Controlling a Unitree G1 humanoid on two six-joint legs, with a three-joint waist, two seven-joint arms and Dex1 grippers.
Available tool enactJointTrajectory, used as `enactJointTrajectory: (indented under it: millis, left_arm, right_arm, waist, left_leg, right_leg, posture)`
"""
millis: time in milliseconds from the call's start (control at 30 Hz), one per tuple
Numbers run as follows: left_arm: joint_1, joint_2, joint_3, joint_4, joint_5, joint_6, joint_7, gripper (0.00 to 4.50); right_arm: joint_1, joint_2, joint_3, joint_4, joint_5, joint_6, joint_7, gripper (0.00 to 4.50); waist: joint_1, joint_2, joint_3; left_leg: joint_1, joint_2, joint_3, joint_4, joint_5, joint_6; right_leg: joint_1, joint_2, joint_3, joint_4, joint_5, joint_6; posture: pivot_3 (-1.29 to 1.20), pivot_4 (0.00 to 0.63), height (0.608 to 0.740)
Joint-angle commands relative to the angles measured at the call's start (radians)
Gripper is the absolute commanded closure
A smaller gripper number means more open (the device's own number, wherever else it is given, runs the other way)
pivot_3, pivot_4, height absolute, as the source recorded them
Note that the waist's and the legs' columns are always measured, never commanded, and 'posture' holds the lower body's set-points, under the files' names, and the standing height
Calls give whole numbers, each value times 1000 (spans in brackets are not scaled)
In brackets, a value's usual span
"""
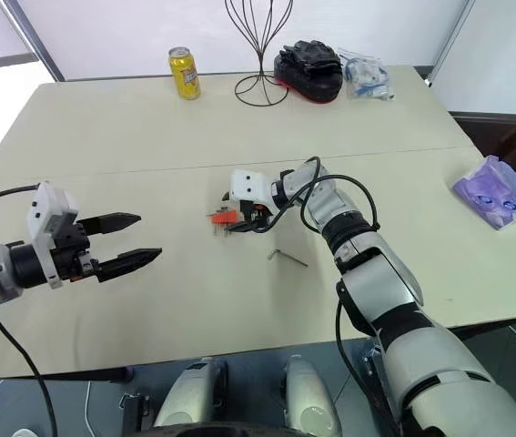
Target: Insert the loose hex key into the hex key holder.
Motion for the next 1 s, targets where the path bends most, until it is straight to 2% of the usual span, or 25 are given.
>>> enactJointTrajectory:
  millis: [33, 367, 1000]
  left_arm:
    - [11, 0, 42, -38, -23, -2, 15, 9]
    - [26, 4, 31, -40, -15, -23, 24, 9]
    - [67, -2, 50, -70, -18, -33, 49, 9]
  right_arm:
    - [-45, 10, -18, 54, -28, -48, -12, 990]
    - [-76, 42, -47, 135, -90, -89, -130, 990]
    - [-56, 97, -72, 175, -140, -44, -172, 990]
  waist:
    - [-5, 0, 0]
    - [-7, 0, 0]
    - [-18, 0, 0]
  left_leg:
    - [0, 0, 0, 0, 0, 0]
    - [0, 0, 0, -1, 0, 0]
    - [1, 1, 0, -1, 0, 0]
  right_leg:
    - [0, 0, 0, 0, 0, 0]
    - [-1, 0, 0, 0, 1, -1]
    - [-1, 0, 0, 1, 1, -2]
  posture:
    - [0, 150, 740]
    - [0, 150, 740]
    - [0, 150, 740]
